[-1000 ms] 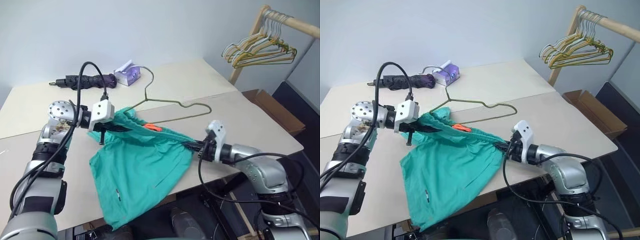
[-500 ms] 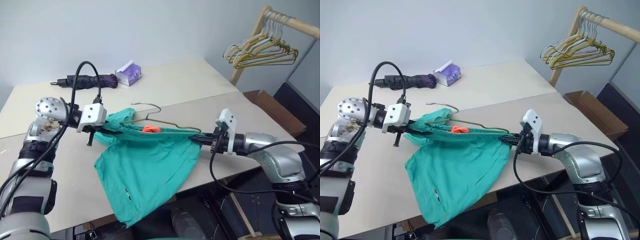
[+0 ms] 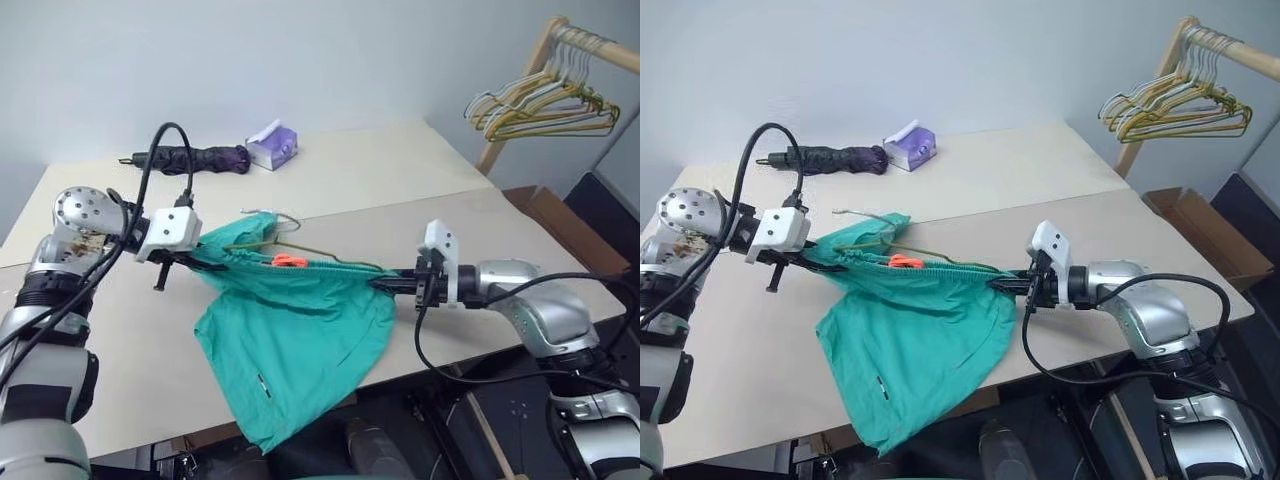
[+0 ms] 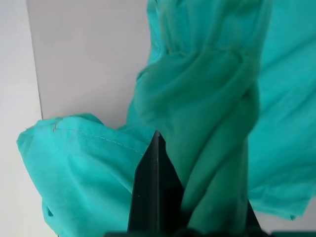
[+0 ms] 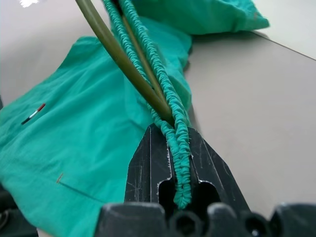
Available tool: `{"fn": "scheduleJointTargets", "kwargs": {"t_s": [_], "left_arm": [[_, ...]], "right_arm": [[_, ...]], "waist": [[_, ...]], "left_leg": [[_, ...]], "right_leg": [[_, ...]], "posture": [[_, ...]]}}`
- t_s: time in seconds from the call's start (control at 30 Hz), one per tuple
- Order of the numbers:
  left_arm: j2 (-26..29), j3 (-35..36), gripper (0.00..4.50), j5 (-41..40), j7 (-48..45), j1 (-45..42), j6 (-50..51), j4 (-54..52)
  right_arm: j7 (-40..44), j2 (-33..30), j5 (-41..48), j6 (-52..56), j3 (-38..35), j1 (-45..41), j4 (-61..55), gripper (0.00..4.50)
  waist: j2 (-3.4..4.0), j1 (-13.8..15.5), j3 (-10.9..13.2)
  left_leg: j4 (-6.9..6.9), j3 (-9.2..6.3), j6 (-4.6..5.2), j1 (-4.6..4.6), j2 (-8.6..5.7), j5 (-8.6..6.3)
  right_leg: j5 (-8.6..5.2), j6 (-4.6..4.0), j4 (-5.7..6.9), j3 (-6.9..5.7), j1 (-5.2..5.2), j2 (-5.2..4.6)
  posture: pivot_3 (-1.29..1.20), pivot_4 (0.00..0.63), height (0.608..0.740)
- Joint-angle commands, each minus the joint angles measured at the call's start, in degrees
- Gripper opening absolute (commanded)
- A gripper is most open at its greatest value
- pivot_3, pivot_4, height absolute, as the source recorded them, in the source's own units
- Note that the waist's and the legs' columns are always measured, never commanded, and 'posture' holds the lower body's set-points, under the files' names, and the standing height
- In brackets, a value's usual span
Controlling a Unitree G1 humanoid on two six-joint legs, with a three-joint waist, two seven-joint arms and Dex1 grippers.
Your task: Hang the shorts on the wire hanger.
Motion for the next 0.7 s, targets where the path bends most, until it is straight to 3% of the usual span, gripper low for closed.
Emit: {"fn": "scheduleJointTargets", "kwargs": {"t_s": [0.03,0.37,0.63,0.7], "left_arm": [[12.15,1.07,0.00,8.83,1.46,-0.97,-1.36,10.77],[9.19,-4.57,0.00,10.61,3.98,-4.95,-3.01,13.48],[5.75,-6.67,0.00,9.10,2.28,-7.58,-6.03,11.93],[3.89,-5.82,0.00,7.06,1.30,-7.66,-4.08,11.11]], "right_arm": [[0.08,-9.31,-5.56,-1.41,-6.14,2.39,7.38,0.02],[8.11,-16.49,-6.69,-9.15,-0.60,2.21,4.33,0.02],[7.85,-15.97,-3.79,-7.45,-1.10,0.60,2.85,0.02],[6.96,-15.31,-3.14,-6.40,-1.27,1.32,2.10,0.70]], "waist": [[0.00,0.68,0.00],[0.00,1.46,-0.02],[-0.01,0.67,-0.02],[0.00,0.64,-0.03]], "left_leg": [[0.00,0.00,0.00,-0.01,0.00,0.00],[0.01,0.02,0.00,-0.04,0.00,0.00],[0.02,0.03,0.00,-0.06,0.00,0.00],[0.02,0.03,0.00,-0.05,0.00,0.00]], "right_leg": [[0.00,0.00,-0.01,0.00,0.00,0.00],[-0.01,0.00,-0.05,-0.02,-0.01,-0.01],[-0.01,0.00,-0.05,-0.02,-0.02,0.00],[-0.01,0.00,-0.05,-0.02,-0.02,0.00]], "posture": [[-0.12,0.052,0.740],[-0.15,0.012,0.740],[-0.17,0.000,0.740],[-0.17,0.001,0.740]]}}
